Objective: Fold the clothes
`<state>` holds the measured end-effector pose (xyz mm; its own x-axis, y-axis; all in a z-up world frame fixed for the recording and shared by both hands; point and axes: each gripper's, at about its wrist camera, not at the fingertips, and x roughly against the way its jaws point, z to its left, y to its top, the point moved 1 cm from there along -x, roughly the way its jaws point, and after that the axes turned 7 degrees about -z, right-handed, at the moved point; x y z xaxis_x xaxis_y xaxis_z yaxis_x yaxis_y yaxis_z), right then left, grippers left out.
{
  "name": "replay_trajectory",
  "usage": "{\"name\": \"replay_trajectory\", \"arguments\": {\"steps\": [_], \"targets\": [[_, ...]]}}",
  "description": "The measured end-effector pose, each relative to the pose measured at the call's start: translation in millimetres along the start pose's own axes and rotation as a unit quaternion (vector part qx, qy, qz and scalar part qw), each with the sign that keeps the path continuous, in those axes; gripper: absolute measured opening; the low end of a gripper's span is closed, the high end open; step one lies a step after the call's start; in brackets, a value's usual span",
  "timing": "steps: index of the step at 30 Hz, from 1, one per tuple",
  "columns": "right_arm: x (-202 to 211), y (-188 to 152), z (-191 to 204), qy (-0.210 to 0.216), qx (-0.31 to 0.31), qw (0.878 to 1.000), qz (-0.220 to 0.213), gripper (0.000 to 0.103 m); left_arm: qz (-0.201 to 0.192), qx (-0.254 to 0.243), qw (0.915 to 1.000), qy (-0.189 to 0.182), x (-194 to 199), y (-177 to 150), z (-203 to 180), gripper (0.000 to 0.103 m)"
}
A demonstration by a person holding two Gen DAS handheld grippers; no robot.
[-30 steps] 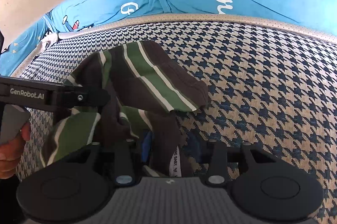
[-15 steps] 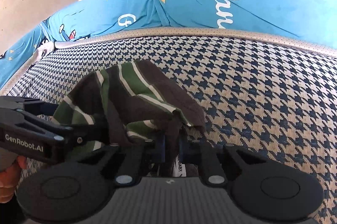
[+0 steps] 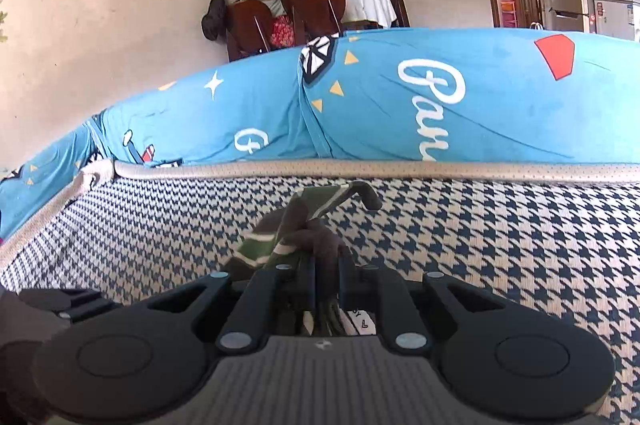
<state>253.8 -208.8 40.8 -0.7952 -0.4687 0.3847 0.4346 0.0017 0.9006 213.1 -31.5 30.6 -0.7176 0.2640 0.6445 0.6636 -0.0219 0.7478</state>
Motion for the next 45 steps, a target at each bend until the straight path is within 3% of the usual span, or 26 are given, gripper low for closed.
{"name": "replay_trajectory", "arguments": {"steps": [8,15,17,21,26,30,38,42,45], "targets": [[-4,35,15,0.044,0.002,0.996,-0.078,0.013,-0.040,0.016,0.9990,0.012,-14,25,1,0.103],[-10,53,19,0.070,0.005,0.991,-0.115,0.016,-0.034,0.054,0.9940,0.088,-39,41,25,0.103],[-13,53,17,0.054,0.021,0.993,-0.104,0.018,-0.031,0.065,0.9911,0.112,-47,45,33,0.103],[-15,47,-5,0.021,-0.008,0.997,-0.079,0.028,-0.024,0.087,0.9836,0.156,-61,53,48,0.103],[-11,38,-33,-0.023,-0.029,0.998,-0.051,0.031,-0.024,0.096,0.9841,0.147,-54,46,51,0.103],[-6,28,-47,-0.047,-0.035,0.998,-0.026,0.041,-0.028,0.105,0.9850,0.134,-45,42,48,0.103],[-8,0,-36,-0.017,-0.005,0.999,0.040,0.044,-0.025,0.099,0.9877,0.119,-41,35,37,0.103],[-12,-8,-27,0.004,-0.014,0.998,0.060,0.053,-0.019,0.098,0.9879,0.119,-44,32,36,0.103],[-18,-13,-18,0.014,-0.008,0.997,0.075,0.053,-0.016,0.095,0.9879,0.121,-45,31,35,0.103]]}}
